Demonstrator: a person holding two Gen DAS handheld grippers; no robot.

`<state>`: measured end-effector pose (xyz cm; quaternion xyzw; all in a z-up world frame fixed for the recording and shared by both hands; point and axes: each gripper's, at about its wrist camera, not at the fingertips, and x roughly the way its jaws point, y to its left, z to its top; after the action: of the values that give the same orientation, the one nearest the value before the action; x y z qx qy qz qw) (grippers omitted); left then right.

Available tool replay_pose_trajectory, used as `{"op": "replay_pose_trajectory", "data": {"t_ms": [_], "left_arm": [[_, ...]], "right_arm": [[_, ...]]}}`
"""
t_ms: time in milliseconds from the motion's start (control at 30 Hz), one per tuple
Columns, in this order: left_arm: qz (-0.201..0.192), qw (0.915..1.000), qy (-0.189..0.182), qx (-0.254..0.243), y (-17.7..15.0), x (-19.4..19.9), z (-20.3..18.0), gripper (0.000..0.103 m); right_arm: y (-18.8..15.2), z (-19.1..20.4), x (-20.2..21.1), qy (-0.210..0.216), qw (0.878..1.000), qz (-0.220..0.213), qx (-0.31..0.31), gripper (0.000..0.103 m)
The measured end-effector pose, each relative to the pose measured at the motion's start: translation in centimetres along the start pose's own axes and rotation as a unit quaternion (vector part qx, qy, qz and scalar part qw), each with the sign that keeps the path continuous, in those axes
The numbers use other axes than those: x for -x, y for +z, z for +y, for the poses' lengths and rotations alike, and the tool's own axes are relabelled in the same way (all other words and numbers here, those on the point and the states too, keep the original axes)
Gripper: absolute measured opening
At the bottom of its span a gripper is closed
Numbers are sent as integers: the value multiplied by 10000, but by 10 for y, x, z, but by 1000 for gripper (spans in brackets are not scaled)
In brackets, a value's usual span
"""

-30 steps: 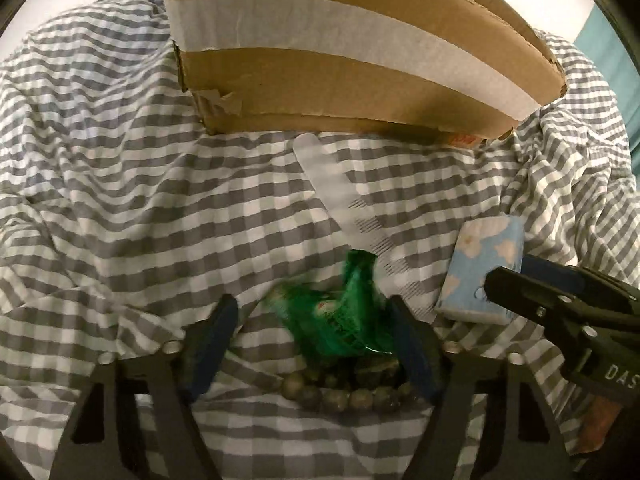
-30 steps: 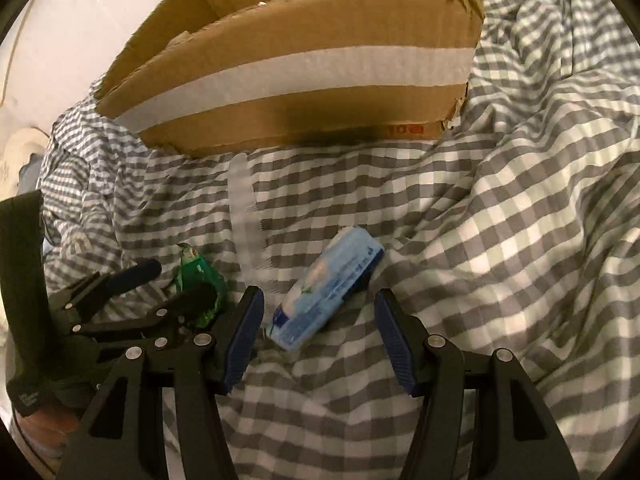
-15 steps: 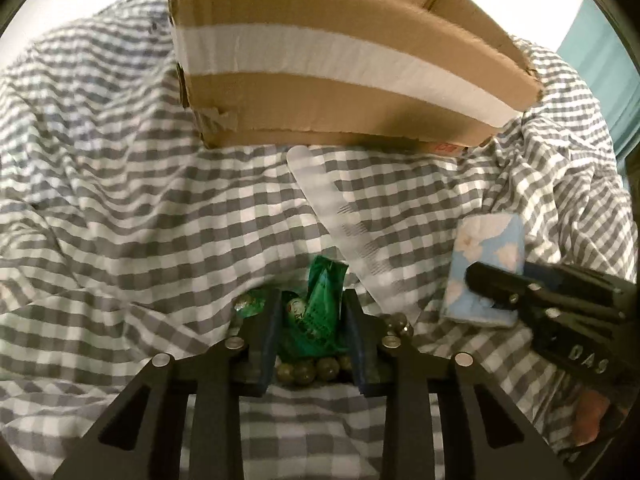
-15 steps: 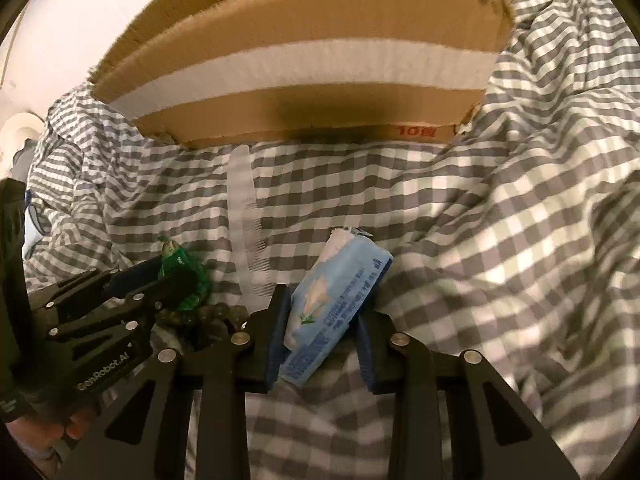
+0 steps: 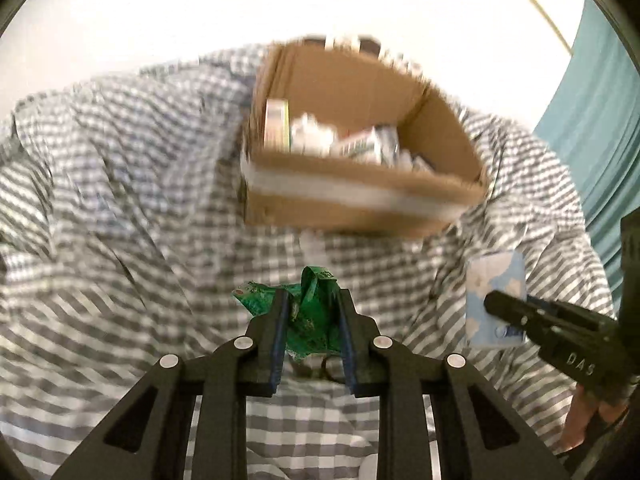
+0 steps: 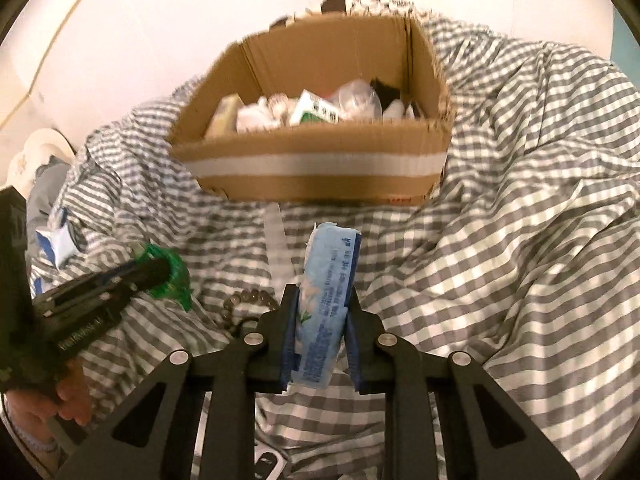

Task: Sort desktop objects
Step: 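Grasp green wrapper with left tool while right tool grasps blue tissue pack, drop both in box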

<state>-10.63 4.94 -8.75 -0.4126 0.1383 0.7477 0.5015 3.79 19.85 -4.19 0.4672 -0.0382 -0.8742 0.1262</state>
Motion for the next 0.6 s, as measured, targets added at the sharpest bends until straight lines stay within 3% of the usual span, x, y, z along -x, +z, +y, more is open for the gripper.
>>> {"op": "replay_pose_trajectory", "data": {"t_ms": [133,333,600], "left_arm": [[-309,9995,-53,-107,28,22,-6,24],[-696,9963,-74,-505,92,29,-28,24],[-509,9955,150,-786,160,-43,-39,24]], "right_arm": [[17,5,19,137,9995,-257,82,20],[74,5,40,324,9969,-683,211,20],[160,-15,-8,304,9969,-703,153,20]]}}
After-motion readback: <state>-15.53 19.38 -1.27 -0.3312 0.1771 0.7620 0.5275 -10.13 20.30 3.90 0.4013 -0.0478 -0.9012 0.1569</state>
